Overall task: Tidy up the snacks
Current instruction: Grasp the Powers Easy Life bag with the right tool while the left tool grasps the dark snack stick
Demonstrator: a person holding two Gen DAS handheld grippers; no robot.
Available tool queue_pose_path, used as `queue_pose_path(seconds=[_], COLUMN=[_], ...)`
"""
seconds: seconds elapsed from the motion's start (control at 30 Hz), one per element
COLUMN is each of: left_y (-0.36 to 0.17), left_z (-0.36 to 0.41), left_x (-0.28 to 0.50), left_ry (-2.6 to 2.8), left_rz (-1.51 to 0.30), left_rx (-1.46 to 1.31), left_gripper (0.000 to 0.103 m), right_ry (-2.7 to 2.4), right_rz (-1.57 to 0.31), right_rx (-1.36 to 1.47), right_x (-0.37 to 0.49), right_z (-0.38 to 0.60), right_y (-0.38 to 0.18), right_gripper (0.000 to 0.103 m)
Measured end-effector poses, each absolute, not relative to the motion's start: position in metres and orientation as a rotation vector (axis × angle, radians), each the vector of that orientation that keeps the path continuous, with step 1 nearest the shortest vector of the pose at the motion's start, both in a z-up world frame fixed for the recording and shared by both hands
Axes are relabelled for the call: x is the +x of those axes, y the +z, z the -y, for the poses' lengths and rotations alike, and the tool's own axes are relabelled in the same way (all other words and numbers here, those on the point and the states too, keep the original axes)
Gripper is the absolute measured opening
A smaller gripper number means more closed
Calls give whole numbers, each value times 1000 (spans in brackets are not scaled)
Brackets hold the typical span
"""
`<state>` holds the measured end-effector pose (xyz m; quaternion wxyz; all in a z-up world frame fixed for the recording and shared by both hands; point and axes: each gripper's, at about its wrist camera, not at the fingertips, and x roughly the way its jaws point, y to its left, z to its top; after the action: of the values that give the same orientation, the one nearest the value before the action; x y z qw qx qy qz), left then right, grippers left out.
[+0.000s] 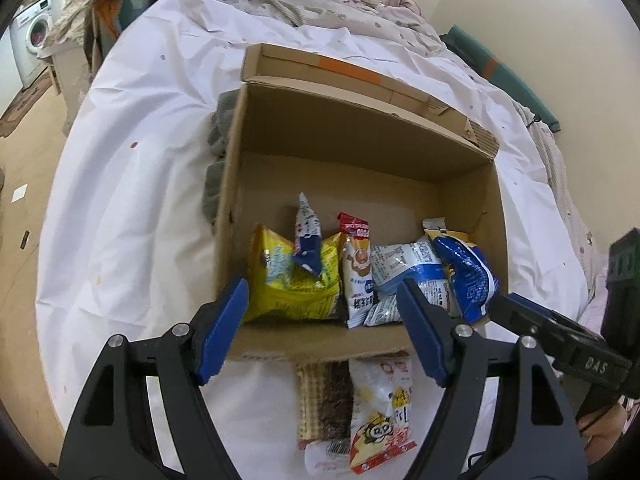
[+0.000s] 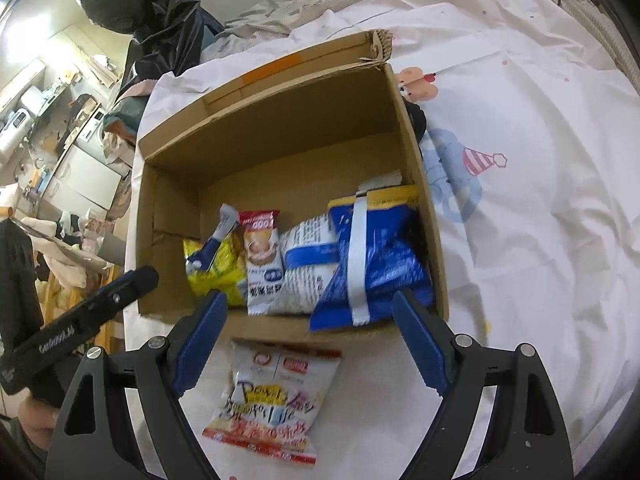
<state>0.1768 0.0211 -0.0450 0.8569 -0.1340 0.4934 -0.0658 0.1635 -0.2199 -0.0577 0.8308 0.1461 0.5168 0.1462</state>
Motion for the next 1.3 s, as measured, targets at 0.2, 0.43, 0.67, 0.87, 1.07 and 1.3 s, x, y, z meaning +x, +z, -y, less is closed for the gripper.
queue_pose_path(seconds=[0.2,0.43,0.67,0.87,1.07,1.3], left_y=[-44,-47,-53,-56,-64,-92], left_z=[-32,-38,-49,-53,-48,-11], left_x=[160,142,129,124,125,123], left_ry=[-98,-72,-43,-33,-15,-94], left_rz=[-1045,-1058,-1073,-1081,-1119,-1237], left_rx=[-293,-315,-346,-354,-316,-226], left_gripper=[74,74,74,74,74,74], right_ry=[380,399,348,365,358,303], right_rz=[-1155,-1398,-1574,-1570,-1492,-1378], right_rx=[356,469,431,401,398,497], right_x=[134,133,143,143,128,109], right_z=[208,189,169,167,190,238], right_y=[-67,-127,-171,-163,-141,-118], right_gripper=[87,98,100,72,57,57])
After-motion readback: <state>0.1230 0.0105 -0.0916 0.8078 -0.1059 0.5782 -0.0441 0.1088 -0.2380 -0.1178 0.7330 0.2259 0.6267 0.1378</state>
